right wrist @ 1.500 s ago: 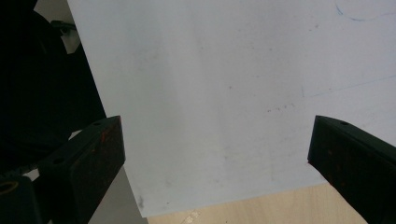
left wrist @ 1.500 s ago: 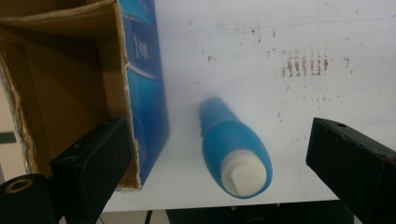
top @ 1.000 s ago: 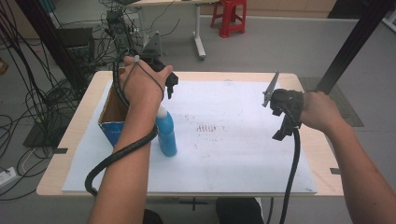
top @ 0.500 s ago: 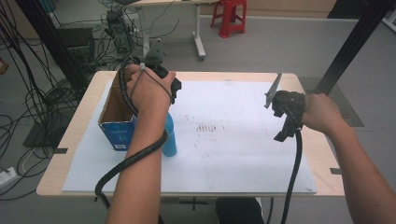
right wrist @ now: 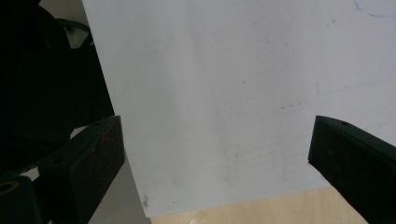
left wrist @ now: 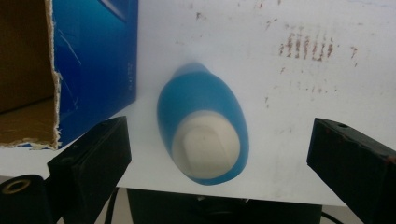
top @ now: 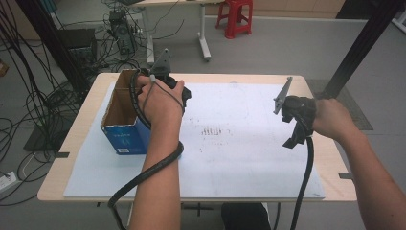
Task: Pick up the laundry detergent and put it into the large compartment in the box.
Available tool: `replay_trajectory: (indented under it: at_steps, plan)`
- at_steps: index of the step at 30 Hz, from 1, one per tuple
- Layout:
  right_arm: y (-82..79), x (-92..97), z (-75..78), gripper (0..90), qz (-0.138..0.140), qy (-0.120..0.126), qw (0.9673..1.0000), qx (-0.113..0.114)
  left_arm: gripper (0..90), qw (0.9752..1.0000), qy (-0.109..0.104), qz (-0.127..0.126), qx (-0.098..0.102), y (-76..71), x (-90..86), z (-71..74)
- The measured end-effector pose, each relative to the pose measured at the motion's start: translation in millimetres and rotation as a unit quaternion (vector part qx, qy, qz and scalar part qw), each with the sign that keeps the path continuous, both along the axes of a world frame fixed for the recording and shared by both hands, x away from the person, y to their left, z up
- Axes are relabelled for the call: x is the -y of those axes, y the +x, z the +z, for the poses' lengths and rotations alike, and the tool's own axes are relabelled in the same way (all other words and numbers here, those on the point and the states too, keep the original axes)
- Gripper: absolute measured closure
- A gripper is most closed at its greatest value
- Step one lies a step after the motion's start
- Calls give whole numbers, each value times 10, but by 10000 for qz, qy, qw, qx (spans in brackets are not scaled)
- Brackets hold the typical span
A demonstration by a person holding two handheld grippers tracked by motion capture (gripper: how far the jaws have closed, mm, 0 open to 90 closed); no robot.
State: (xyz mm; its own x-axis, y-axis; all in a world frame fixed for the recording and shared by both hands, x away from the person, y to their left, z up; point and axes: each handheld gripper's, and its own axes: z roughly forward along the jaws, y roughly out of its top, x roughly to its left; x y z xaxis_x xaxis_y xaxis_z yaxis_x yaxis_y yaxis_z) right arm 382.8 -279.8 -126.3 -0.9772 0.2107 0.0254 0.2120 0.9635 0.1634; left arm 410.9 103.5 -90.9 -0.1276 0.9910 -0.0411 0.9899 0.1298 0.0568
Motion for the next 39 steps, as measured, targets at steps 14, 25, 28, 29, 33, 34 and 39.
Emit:
replay_trajectory:
  at_steps: [14,25,28,29,33,34,39]
  plan:
    - [-9,74,-55,36,76,28,10000,-30,67,9999,91,89,16,-39,109,-64]
    - [-9,110,-109,36,108,72,9999,-60,67,9996,180,195,-8,-24,105,-224]
    - [-10,116,-112,36,95,61,9999,-57,68,9996,197,196,-33,-9,107,-281]
    - [-13,125,-115,36,90,79,9999,-52,68,9996,194,203,-31,-7,100,-294]
    - [-9,136,-115,36,89,67,9999,-77,65,9995,187,249,14,-13,82,-307]
    - [-10,139,-122,36,73,65,9999,-81,65,9996,182,213,7,-9,85,-312]
    - [-3,130,-124,36,81,37,9999,-93,57,9996,219,184,21,-14,112,-319]
